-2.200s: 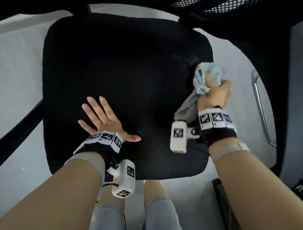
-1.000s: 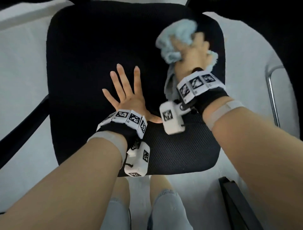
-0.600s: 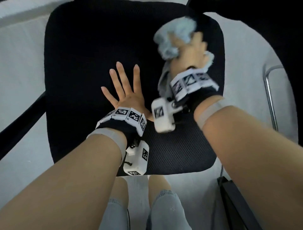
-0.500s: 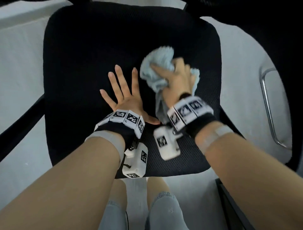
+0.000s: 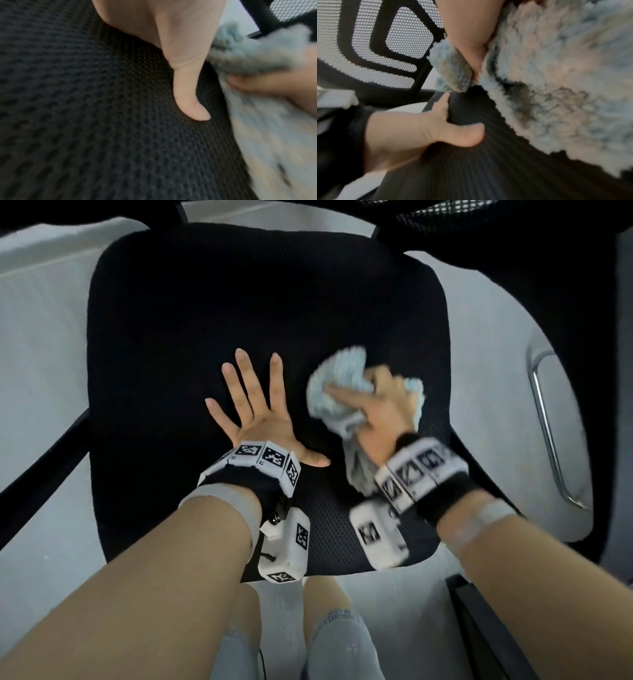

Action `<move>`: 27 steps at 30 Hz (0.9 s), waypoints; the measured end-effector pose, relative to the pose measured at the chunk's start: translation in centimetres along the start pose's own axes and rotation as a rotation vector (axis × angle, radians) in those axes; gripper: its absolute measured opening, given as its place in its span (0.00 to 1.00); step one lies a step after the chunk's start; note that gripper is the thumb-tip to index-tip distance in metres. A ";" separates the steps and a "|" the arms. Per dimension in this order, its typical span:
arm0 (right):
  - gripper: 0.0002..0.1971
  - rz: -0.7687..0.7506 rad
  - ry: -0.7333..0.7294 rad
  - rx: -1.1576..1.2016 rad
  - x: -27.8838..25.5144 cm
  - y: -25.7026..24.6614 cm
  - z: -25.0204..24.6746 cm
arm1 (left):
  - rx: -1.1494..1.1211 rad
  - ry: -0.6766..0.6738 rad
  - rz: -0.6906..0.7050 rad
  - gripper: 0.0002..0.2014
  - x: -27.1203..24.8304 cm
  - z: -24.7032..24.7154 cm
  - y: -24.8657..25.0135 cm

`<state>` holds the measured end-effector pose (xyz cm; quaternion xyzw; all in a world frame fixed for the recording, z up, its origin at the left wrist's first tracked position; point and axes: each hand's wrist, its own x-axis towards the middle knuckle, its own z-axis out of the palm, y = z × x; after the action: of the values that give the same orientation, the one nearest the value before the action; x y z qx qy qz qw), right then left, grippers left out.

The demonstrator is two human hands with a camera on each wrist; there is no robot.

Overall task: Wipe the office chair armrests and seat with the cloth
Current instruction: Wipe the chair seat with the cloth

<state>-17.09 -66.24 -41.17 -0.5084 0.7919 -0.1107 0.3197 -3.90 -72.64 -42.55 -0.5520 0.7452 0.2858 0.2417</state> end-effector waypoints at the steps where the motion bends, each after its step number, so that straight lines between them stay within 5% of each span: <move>1: 0.29 -0.006 0.002 0.025 -1.8 0.8 0.1 | -0.008 0.005 0.012 0.77 -0.1 0.0 -0.3; 7: 0.31 0.401 0.297 -0.038 -3.8 4.1 -0.7 | -0.165 0.055 0.060 0.72 -1.7 0.3 -2.7; 11: 0.34 0.599 0.396 0.031 -3.5 1.0 0.6 | -0.364 0.237 -0.156 0.69 -3.1 -0.6 -7.6; 16: 0.33 0.684 0.273 0.028 -4.0 -3.1 2.8 | -0.451 0.316 -0.361 0.65 -5.5 0.0 -13.1; 19: 0.34 0.547 0.086 -0.072 -3.4 -7.4 5.1 | -0.469 0.289 -0.370 0.63 -5.8 0.2 -14.1; 27: 0.30 -0.249 -0.273 -0.232 -2.2 -13.4 8.0 | -0.423 0.221 -0.284 0.60 -6.1 -0.1 -15.7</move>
<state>-1.70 -69.21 -39.80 -0.6458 0.6799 0.0122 0.3472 12.87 -72.10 -40.82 -0.7167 0.6062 0.3363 0.0760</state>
